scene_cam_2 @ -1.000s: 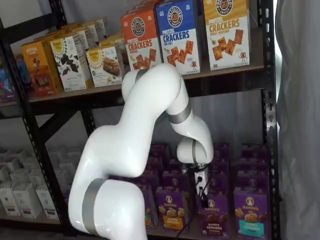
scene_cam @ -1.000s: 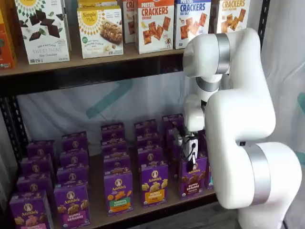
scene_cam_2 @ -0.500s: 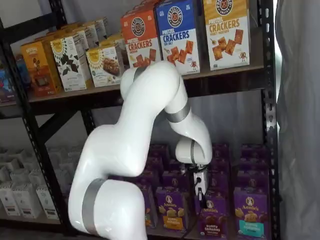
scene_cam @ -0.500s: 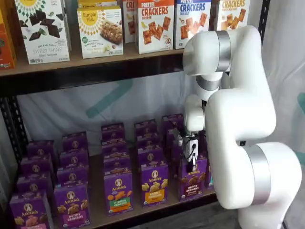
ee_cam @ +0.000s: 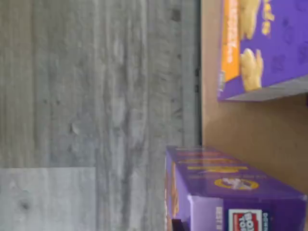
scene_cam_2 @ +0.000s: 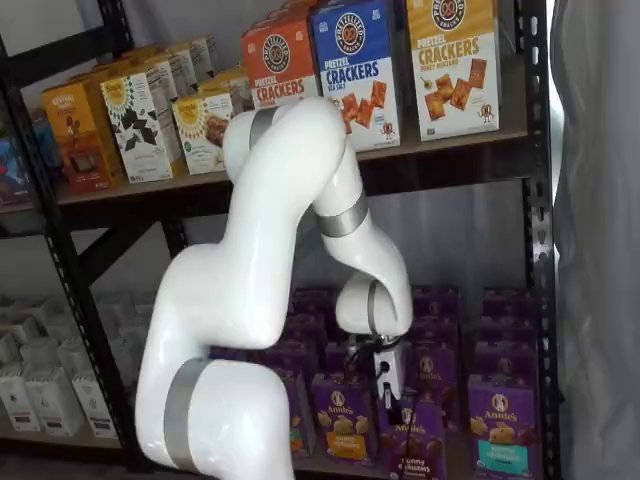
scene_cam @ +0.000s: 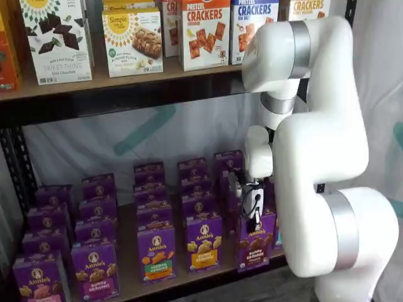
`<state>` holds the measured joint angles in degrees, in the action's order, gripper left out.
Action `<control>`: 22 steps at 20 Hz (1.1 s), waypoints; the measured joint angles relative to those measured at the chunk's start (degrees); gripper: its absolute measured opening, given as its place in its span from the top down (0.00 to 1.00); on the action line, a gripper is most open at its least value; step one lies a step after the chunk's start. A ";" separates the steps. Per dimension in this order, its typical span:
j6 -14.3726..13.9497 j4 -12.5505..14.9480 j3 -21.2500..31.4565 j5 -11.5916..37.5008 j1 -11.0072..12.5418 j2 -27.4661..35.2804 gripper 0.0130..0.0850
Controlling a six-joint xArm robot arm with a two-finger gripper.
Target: Pick up the purple box with a brown patch in the center, on the bottom shelf, the fifth box from the left
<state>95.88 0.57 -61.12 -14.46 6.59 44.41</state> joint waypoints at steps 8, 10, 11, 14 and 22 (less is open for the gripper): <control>-2.56 2.06 11.37 1.33 -0.58 -9.27 0.72; -3.99 3.52 14.06 1.54 -0.58 -11.87 0.72; -5.17 4.77 15.43 1.59 -0.53 -13.19 0.72; -6.91 6.49 19.63 2.16 -0.61 -17.35 0.72; -3.89 2.16 28.32 1.04 -1.80 -28.16 0.72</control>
<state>91.98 2.73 -32.81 -13.42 4.79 16.24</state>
